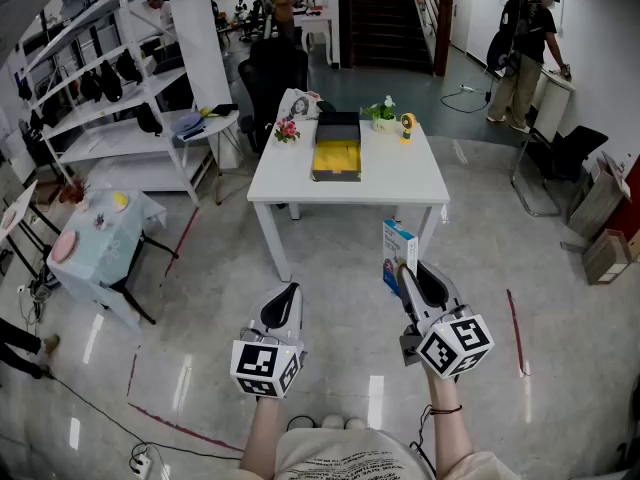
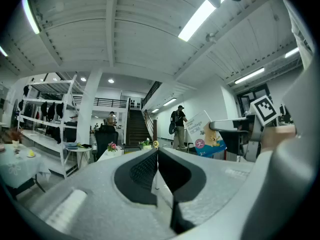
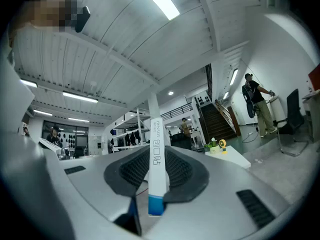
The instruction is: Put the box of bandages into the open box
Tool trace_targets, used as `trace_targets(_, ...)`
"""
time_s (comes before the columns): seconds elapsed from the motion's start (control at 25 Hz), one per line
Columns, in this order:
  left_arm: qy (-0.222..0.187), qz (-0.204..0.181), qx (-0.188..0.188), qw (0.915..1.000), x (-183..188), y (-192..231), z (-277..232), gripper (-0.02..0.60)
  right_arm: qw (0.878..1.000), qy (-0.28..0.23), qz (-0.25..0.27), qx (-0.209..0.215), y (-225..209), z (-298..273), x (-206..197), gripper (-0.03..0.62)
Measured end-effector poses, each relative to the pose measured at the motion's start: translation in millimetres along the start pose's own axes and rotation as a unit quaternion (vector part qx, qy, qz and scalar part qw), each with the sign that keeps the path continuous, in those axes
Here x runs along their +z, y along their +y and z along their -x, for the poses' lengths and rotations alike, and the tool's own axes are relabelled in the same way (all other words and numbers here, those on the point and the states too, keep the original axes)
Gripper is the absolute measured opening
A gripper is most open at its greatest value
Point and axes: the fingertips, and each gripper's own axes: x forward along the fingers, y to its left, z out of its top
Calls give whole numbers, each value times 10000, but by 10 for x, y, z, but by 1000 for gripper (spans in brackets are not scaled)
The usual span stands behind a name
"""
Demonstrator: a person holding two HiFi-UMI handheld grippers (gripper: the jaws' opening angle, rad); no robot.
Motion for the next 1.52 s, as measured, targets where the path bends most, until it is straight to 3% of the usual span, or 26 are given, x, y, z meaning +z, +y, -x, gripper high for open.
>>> trace_targets(0.36, 80, -16, 66, 9999, -55, -45, 14, 21, 9997, 151, 191, -13, -37, 56, -82, 92)
trace_targets(1.08, 124, 97, 301, 9994, -164, -257, -20, 22, 9999, 63, -58, 89, -259, 171, -121, 92)
trace_targets(1.52, 146, 175, 300, 9993, -308, 241, -650, 21, 9998, 164, -129, 4, -596, -524, -340, 92)
